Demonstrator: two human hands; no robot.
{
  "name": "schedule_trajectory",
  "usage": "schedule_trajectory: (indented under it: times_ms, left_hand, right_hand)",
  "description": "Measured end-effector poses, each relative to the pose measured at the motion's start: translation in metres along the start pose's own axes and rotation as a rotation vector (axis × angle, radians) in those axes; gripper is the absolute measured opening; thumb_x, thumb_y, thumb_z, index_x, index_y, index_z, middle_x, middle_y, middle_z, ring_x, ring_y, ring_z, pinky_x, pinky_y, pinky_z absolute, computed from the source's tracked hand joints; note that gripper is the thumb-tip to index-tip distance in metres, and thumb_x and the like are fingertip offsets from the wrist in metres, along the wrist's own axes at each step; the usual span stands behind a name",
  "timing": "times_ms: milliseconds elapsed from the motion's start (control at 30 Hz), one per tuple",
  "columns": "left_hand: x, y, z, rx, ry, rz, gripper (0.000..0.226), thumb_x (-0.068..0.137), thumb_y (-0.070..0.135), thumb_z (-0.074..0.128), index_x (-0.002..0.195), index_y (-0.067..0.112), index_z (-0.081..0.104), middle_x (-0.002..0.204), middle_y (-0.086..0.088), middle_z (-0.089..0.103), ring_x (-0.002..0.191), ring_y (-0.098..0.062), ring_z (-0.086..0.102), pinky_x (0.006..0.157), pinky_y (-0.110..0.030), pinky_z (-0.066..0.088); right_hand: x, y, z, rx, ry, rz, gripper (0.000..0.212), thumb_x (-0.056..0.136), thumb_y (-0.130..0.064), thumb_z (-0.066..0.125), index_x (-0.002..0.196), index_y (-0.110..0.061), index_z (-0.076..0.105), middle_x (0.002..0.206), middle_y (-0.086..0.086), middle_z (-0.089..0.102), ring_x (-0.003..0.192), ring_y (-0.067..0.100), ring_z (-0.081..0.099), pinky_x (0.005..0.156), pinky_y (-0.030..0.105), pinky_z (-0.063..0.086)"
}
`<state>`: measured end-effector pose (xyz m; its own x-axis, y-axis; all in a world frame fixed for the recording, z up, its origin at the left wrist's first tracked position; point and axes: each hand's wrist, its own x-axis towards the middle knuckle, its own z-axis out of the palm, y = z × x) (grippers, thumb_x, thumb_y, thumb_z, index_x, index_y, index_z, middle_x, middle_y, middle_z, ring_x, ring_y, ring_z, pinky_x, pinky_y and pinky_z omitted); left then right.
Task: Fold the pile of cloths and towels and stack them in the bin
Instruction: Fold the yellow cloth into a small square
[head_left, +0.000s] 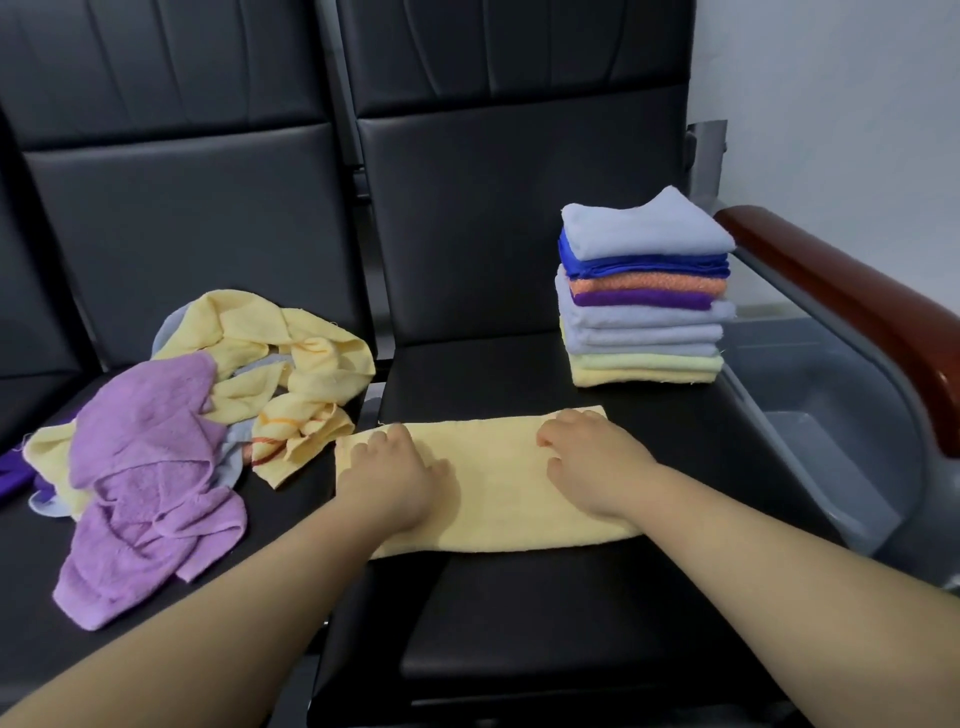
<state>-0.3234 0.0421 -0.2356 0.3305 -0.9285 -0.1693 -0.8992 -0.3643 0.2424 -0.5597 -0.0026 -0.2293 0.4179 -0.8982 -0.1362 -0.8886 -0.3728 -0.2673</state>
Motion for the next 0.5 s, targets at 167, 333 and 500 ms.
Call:
schedule_trajectory:
  times_ms: [167, 333, 500]
  left_hand:
    - [0.004, 0.035, 0.014, 0.121, -0.087, 0.058, 0.082, 0.096, 0.070, 0.025, 0.154, 0.012, 0.025, 0.159, -0.009, 0.029, 0.147, -0.031, 0.028, 0.120, -0.057, 0.022]
    - [0.023, 0.049, 0.017, 0.228, -0.114, 0.344, 0.066, 0.103, 0.061, 0.016, 0.159, 0.026, 0.024, 0.170, 0.002, 0.008, 0.158, -0.029, -0.003, 0.121, -0.067, -0.002]
    - [0.009, 0.053, 0.025, 0.238, -0.055, 0.349, 0.060, 0.103, 0.060, 0.020, 0.158, 0.037, 0.024, 0.170, -0.005, 0.005, 0.156, -0.038, 0.001, 0.121, -0.065, 0.003]
  right_hand:
    - [-0.011, 0.000, -0.008, -0.127, -0.049, 0.097, 0.022, 0.100, -0.023, 0.042, 0.108, -0.019, 0.061, 0.109, -0.002, 0.056, 0.098, 0.021, 0.056, 0.078, 0.036, 0.050]
    - [-0.035, -0.005, -0.011, -0.175, -0.166, 0.176, 0.018, 0.100, -0.023, 0.046, 0.091, -0.020, 0.061, 0.092, 0.000, 0.064, 0.078, 0.018, 0.063, 0.058, 0.030, 0.046]
    - [-0.058, 0.008, -0.014, -0.063, -0.116, 0.205, 0.018, 0.098, -0.036, 0.052, 0.111, -0.025, 0.058, 0.110, -0.004, 0.055, 0.094, 0.017, 0.059, 0.079, 0.036, 0.056]
